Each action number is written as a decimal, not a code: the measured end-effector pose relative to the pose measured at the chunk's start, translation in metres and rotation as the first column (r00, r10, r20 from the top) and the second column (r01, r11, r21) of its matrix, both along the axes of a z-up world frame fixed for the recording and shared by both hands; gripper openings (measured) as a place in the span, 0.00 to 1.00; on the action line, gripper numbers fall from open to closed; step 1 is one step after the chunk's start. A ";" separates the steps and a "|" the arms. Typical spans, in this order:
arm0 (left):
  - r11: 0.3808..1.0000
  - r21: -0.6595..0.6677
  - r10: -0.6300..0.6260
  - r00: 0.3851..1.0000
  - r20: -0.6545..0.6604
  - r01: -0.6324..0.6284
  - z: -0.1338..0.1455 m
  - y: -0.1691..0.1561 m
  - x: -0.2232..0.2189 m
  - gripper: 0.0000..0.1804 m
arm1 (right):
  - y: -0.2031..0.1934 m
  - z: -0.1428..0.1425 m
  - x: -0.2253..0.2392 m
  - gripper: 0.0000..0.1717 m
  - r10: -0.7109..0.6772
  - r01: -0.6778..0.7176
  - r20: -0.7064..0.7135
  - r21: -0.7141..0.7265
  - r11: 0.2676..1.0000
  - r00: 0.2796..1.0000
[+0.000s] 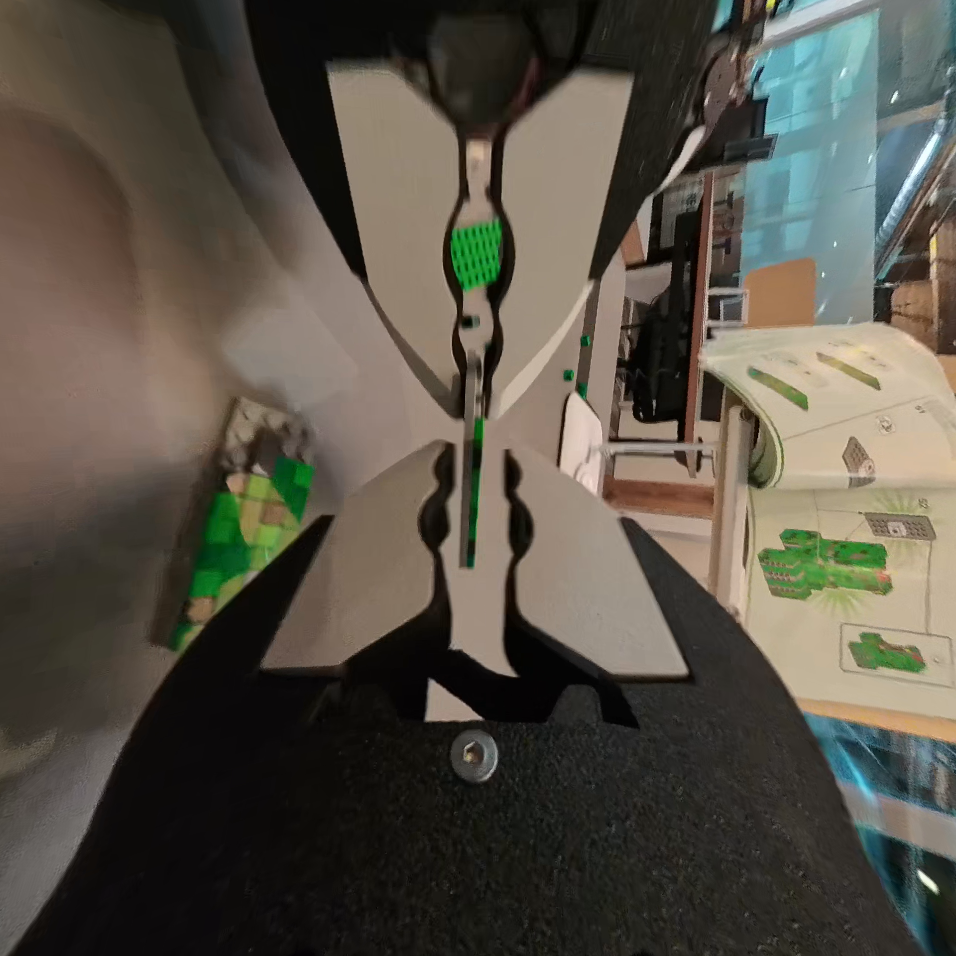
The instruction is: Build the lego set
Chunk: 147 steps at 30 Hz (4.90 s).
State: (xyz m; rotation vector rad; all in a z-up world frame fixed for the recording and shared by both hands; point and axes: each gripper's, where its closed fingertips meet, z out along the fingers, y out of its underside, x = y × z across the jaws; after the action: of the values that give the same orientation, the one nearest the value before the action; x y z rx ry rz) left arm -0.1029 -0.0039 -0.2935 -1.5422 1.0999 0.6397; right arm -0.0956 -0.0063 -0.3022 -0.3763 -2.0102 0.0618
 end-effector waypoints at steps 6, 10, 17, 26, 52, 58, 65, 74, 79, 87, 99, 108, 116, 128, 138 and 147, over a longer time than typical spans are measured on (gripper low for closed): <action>0.999 0.044 0.006 1.000 0.018 -0.007 0.007 -0.001 -0.003 0.03 | 0.029 -0.010 -0.014 0.04 -0.044 0.042 0.008 0.143 0.989 0.999; 1.000 -0.022 0.018 0.985 0.172 -0.014 0.005 -0.001 -0.006 0.17 | 0.050 -0.009 -0.027 0.04 -0.110 0.109 0.003 0.118 0.987 0.994; 0.979 0.043 0.174 0.928 0.331 -0.199 0.018 -0.007 -0.058 0.25 | 0.099 -0.032 -0.045 0.04 -0.228 0.199 0.040 0.355 0.914 0.973; 0.899 0.126 0.337 0.847 0.412 -0.419 0.039 -0.023 -0.130 0.24 | 0.083 -0.056 -0.035 0.14 -0.108 0.018 0.246 0.342 0.939 0.963; 0.668 0.309 0.323 0.638 0.699 -0.677 0.066 -0.096 -0.273 0.00 | 0.014 0.007 -0.177 0.14 -0.098 0.295 0.296 -0.756 0.584 0.950; 0.631 0.302 0.314 0.591 0.743 -0.715 0.067 -0.095 -0.287 0.00 | 0.010 -0.012 -0.245 0.11 -0.149 0.375 0.384 -0.622 0.687 0.911; 0.548 0.266 0.245 0.456 0.855 -0.793 0.071 -0.135 -0.332 0.00 | -0.023 -0.028 -0.280 0.07 -0.020 0.385 0.561 -0.542 0.747 0.827; 0.606 0.270 0.242 0.497 0.833 -0.748 0.071 -0.128 -0.326 0.00 | -0.022 -0.040 -0.243 0.04 0.059 0.303 0.765 -0.323 0.897 0.642; 0.639 0.277 0.242 0.529 0.813 -0.718 0.070 -0.118 -0.317 0.00 | -0.019 -0.047 -0.214 0.05 0.088 0.219 0.817 -0.253 0.942 0.569; 0.650 0.281 0.222 0.530 0.818 -0.706 0.073 -0.116 -0.315 0.00 | -0.064 -0.042 -0.202 0.12 0.259 0.089 0.755 -0.386 0.918 0.602; 0.664 0.278 0.215 0.533 0.818 -0.694 0.074 -0.113 -0.317 0.00 | -0.074 -0.055 -0.190 0.07 0.246 0.101 0.824 -0.341 0.934 0.511; 0.642 0.283 0.195 0.510 0.838 -0.712 0.076 -0.118 -0.322 0.00 | -0.063 -0.049 -0.194 0.12 0.234 0.120 0.778 -0.368 0.922 0.583; 0.641 0.281 0.189 0.501 0.844 -0.714 0.076 -0.119 -0.324 0.00 | -0.022 -0.029 -0.204 0.10 0.174 0.324 0.717 -0.499 0.804 0.675; 0.651 0.268 0.185 0.490 0.852 -0.710 0.074 -0.116 -0.322 0.00 | -0.037 -0.043 -0.180 0.09 0.239 0.230 0.700 -0.505 0.832 0.673; 0.659 0.264 0.192 0.497 0.846 -0.704 0.072 -0.114 -0.320 0.00 | -0.024 -0.032 -0.194 0.08 0.188 0.226 0.585 -0.561 0.797 0.789; 0.668 0.256 0.199 0.499 0.844 -0.699 0.071 -0.113 -0.318 0.00 | -0.026 -0.038 -0.226 0.07 0.118 0.315 0.612 -0.551 0.773 0.782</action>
State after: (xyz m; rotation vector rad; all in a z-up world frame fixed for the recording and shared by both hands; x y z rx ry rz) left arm -0.4210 -0.1167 -0.2228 -1.3221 -0.2394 0.5145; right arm -0.3218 -0.0322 -0.3404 -1.0627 -2.5849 0.6413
